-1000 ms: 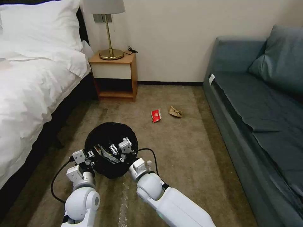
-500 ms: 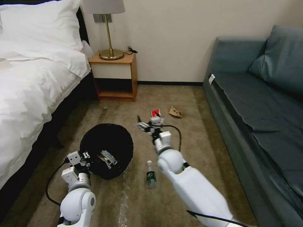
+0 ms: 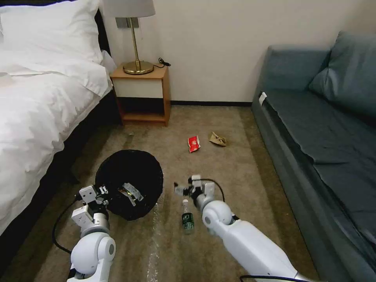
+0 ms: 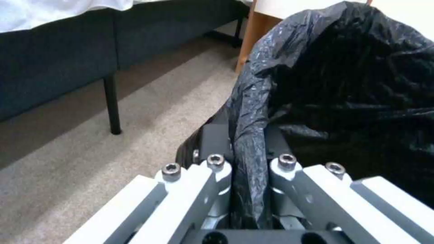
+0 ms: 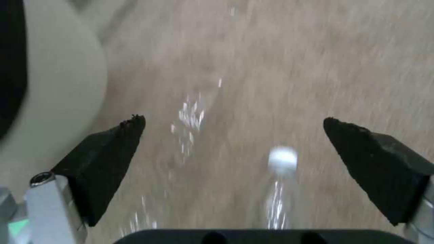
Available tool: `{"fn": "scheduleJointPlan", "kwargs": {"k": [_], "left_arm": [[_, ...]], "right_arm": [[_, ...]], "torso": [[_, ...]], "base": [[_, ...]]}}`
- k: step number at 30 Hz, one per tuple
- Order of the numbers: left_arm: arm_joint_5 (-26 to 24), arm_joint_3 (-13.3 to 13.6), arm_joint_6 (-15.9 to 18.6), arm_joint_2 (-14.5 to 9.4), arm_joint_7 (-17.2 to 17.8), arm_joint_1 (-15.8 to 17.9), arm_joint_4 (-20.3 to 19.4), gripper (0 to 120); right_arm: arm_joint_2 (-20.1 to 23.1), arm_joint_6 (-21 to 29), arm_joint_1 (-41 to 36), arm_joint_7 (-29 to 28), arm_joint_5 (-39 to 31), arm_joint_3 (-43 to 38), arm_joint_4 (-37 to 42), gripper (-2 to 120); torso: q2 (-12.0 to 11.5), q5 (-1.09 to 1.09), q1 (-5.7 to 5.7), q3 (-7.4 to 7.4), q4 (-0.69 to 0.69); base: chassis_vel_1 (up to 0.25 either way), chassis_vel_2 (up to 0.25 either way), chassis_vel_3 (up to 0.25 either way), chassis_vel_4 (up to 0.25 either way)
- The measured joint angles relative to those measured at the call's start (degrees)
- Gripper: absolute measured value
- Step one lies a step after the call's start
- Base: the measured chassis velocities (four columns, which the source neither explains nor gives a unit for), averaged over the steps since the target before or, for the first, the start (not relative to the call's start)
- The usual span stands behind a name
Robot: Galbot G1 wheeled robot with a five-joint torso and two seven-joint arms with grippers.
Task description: Pick up the trash bin, then pick up the garbage on the floor and place it into the trash bin.
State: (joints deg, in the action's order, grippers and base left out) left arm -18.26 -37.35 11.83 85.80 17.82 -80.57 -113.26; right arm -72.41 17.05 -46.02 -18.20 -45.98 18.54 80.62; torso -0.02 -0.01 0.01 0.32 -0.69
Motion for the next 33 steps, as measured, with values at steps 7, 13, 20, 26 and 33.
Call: {"fn": "scheduleJointPlan", "kwargs": {"k": [7, 13, 20, 26, 33], "left_arm": [[0.0, -0.3, -0.5, 0.2, -0.3, -0.1, 1.0, 4], [0.3, 0.1, -0.6, 0.5, -0.3, 0.1, 1.0, 4], [0.5, 0.3, -0.7, 0.8, -0.3, -0.1, 0.5, 4], [0.7, 0.3, -1.0, 1.1, -0.3, -0.4, 0.6, 4], [0.9, 0.5, -1.0, 1.3, -0.3, -0.5, 0.5, 4]], "right_arm": [[-0.1, 0.3, -2.4, 1.4, 2.5, 1.2, -2.4, 100], [-0.9, -0.3, -4.4, 2.8, 4.1, 0.4, -4.4, 100], [-1.3, -0.9, -5.2, 3.4, 5.5, 0.5, -6.3, 100], [-1.5, -2.2, -6.6, 4.3, 7.8, 0.9, -8.9, 100], [-1.9, -3.6, -6.8, 5.9, 9.7, 0.8, -11.4, 100]], "torso": [[0.0, 0.0, 0.0, -0.01, 0.0], [0.0, 0.0, 0.0, 0.0, 0.0], [0.0, 0.0, 0.0, 0.0, 0.0], [0.0, 0.0, 0.0, 0.0, 0.0], [0.0, 0.0, 0.0, 0.0, 0.0]], "base": [[0.0, 0.0, 0.0, 0.0], [0.0, 0.0, 0.0, 0.0], [0.0, 0.0, 0.0, 0.0], [0.0, 0.0, 0.0, 0.0], [0.0, 0.0, 0.0, 0.0]]}}
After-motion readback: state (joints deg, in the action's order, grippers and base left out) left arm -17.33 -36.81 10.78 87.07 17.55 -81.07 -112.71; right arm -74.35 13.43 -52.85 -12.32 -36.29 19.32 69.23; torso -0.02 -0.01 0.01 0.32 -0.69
